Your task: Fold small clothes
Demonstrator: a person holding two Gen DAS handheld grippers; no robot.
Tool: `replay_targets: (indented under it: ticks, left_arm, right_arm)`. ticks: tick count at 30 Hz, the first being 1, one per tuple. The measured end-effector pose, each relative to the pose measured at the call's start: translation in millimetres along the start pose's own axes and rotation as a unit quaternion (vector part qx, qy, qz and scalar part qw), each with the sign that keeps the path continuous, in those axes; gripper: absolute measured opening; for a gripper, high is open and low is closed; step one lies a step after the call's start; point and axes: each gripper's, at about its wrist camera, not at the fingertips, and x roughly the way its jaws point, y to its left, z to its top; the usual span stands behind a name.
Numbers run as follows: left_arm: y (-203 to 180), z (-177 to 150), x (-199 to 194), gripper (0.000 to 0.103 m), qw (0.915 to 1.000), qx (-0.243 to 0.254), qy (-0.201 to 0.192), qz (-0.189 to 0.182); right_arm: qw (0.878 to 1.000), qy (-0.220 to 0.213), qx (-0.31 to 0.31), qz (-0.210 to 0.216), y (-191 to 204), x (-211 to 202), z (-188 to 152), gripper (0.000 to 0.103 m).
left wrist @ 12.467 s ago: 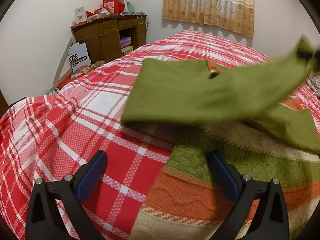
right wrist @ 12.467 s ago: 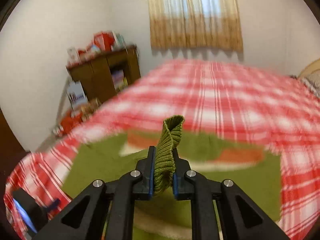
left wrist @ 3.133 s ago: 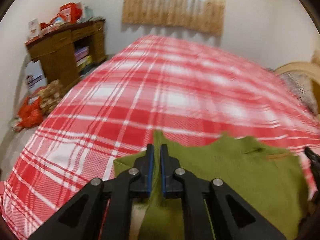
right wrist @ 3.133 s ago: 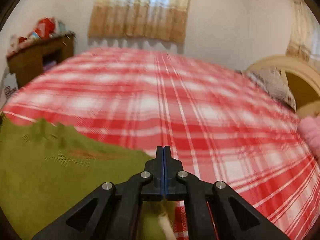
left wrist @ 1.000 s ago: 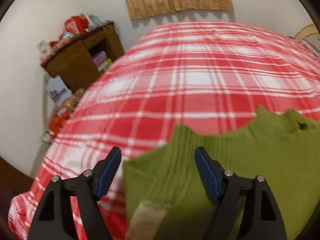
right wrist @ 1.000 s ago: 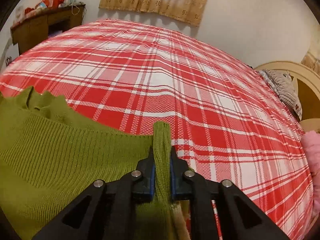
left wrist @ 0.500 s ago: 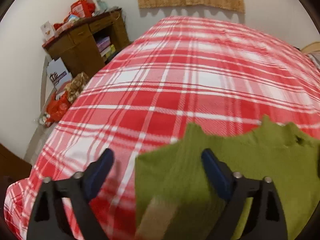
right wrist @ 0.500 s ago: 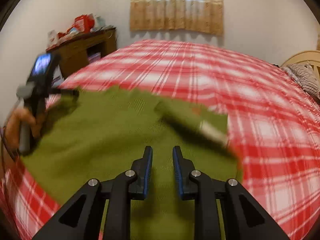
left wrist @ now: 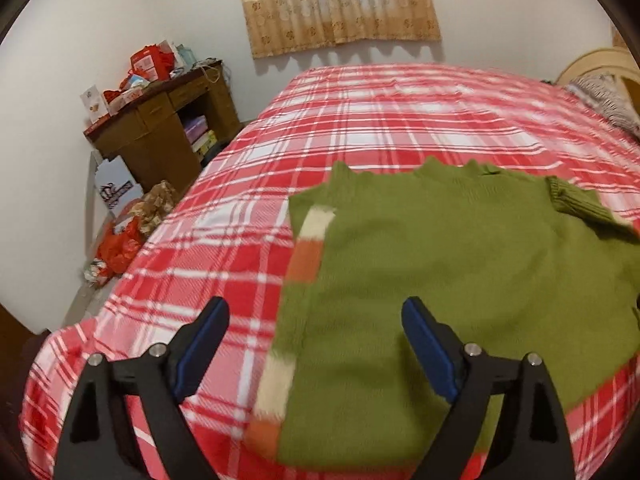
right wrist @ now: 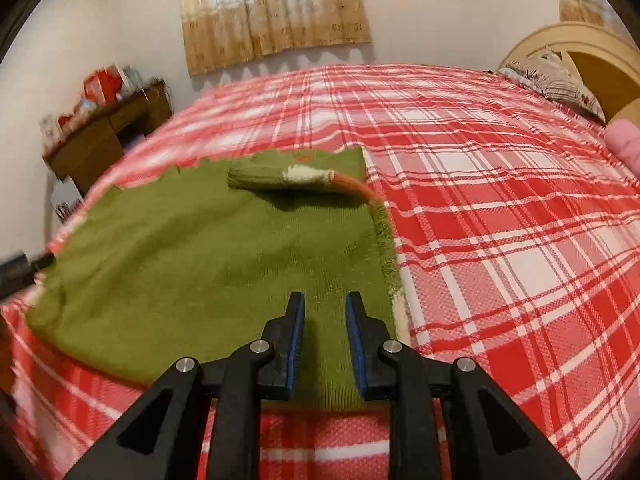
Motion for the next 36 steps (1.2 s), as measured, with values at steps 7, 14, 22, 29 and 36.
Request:
replay_targets:
  ticks: [7, 14, 22, 29, 36]
  left_arm:
    - [-3.2, -22.3, -3.4, 0.093, 0.9998, -0.01, 0.01, 0.015]
    - [-8.4, -27.6, -9.0, 0.093, 0.9995, 0.008, 0.01, 0.029]
    - [-13.3, -32.0, -7.6, 0.093, 0.9995, 0.01, 0.008, 0.027]
    - [-17.2, -31.7, -9.9, 0.093, 0.9998, -0.002, 0.006, 0.021]
    - [-3.7, -35.3, -19.8, 0.093, 0.9994, -0.019, 0.008, 0.027]
  right_arm:
    - [0.995, -0.001, -0.079, 0.057, 34.7, 17.1, 48.0, 0.024]
    - [0.99, 0.084, -0.105, 0.052, 37.0, 115.9, 91.0, 0.024]
    - [0.997, 0.006, 0.016, -0.073, -31.9, 92.5, 116.3, 0.024]
    - [0.999, -0.002, -0.026, 0.044, 42.8, 26.5, 59.2, 0.025]
    - [0.989, 0.026, -0.127, 0.072, 120.6, 39.9, -3.2, 0.025]
